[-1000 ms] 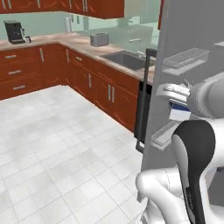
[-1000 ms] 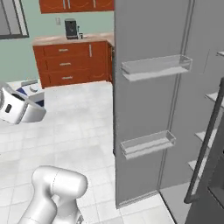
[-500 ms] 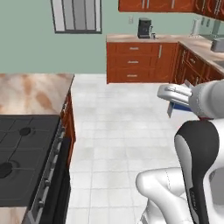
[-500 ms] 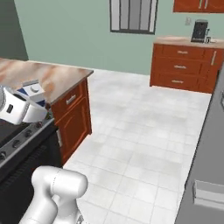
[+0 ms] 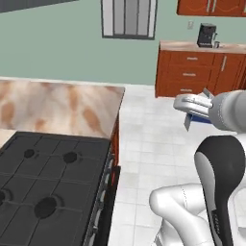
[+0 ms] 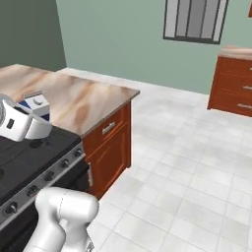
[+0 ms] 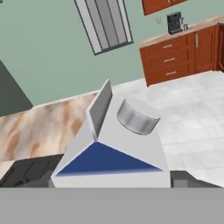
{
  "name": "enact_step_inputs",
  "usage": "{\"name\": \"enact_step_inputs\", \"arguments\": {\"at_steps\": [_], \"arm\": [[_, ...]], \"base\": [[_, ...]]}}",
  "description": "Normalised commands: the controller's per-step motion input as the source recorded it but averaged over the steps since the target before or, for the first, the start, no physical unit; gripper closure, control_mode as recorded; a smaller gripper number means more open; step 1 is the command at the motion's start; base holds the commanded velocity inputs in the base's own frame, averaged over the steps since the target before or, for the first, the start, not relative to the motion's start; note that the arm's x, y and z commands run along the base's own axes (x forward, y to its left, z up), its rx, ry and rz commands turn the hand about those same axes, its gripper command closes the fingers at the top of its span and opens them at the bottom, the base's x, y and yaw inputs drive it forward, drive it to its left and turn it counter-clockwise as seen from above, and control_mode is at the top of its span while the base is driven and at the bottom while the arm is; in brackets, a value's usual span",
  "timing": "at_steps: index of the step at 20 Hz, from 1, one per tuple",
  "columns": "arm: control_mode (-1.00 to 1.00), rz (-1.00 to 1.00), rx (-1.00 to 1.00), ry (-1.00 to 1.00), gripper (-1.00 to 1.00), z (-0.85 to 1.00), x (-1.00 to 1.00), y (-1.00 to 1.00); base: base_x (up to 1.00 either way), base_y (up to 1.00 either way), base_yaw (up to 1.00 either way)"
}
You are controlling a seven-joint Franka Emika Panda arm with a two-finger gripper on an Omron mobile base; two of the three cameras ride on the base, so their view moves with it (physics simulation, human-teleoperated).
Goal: Take a sugar cube from the saucer and place it inside the coffee. Then, grab milk from the fridge and place it next to the coffee on the counter to sweeten the coffee.
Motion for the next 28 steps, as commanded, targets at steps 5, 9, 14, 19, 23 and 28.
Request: {"name": "enact_step_inputs", "arguments": {"at_steps": [5,9,14,19,23,28], "arm": [[1.00,0.00,0.00,0.00,1.00,0.00,0.00,0.00],[1.00,0.00,0.00,0.00,1.00,0.00,0.00,0.00],[1.00,0.00,0.00,0.00,1.00,0.00,0.00,0.00],[1.00,0.00,0.00,0.00,1.00,0.00,0.00,0.00],[1.00,0.00,0.00,0.00,1.00,0.00,0.00,0.00],[1.00,0.00,0.00,0.00,1.00,0.00,0.00,0.00]], "base": [[1.00,-0.61,-0.18],[0.97,-0.99,-0.20],[1.00,-1.00,-0.17],[1.00,-1.00,-0.14],[1.00,-0.86,-0.10],[1.00,-0.74,-0.07]]}}
